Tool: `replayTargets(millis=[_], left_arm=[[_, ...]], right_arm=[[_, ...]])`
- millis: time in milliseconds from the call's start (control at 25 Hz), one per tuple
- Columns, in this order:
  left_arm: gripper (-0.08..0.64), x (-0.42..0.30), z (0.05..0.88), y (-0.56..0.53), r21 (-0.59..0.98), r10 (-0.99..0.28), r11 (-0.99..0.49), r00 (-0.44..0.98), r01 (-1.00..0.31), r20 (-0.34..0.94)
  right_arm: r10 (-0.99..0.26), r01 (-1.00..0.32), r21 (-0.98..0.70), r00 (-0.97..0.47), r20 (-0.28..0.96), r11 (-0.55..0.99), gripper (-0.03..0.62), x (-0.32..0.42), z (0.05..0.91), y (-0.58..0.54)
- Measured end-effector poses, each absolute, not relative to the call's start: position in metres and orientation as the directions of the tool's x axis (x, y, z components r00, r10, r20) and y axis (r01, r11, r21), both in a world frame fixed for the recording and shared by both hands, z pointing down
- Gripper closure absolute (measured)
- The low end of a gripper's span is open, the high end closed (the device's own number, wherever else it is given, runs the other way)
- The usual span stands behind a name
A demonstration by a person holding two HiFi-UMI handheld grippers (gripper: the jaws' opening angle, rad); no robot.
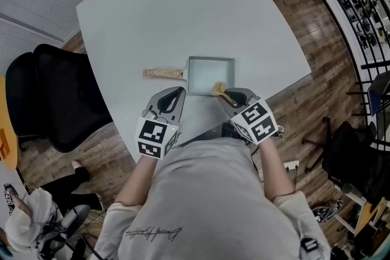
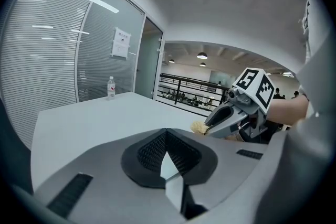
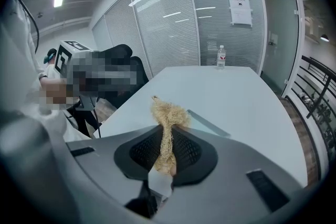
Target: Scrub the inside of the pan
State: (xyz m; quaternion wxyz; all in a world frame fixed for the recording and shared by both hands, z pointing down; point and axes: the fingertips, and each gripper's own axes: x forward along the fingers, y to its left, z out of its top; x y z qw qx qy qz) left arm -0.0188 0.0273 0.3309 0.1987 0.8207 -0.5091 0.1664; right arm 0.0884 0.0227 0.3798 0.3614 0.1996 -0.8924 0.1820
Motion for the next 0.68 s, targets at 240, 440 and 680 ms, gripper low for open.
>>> replayTargets(millis=[240,440,680], left_arm=[[0.549,-0.015,0.330,0.027,0.162,-0.765,-0.409,0.434,-0.898,0.475],[0.549,-0.008,0.328,0.033,0.153,-0.760,-0.421,0.440,-0.894,0.478],[0.549,-0.014,0.329,0.033,0.157,-0.756,-0.424,0.444,-0.892,0.481]], right_arm=[[-0.219,-0.480,-0.179,-0.660,0.718,0.859,0.528,0.089,0.378,0.023],[-0.218,-0.474,-0.176,-0.663,0.716,0.863,0.528,0.094,0.375,0.028],[-0.215,-0.474,-0.176,-0.659,0.721,0.863,0.528,0.089,0.377,0.029]])
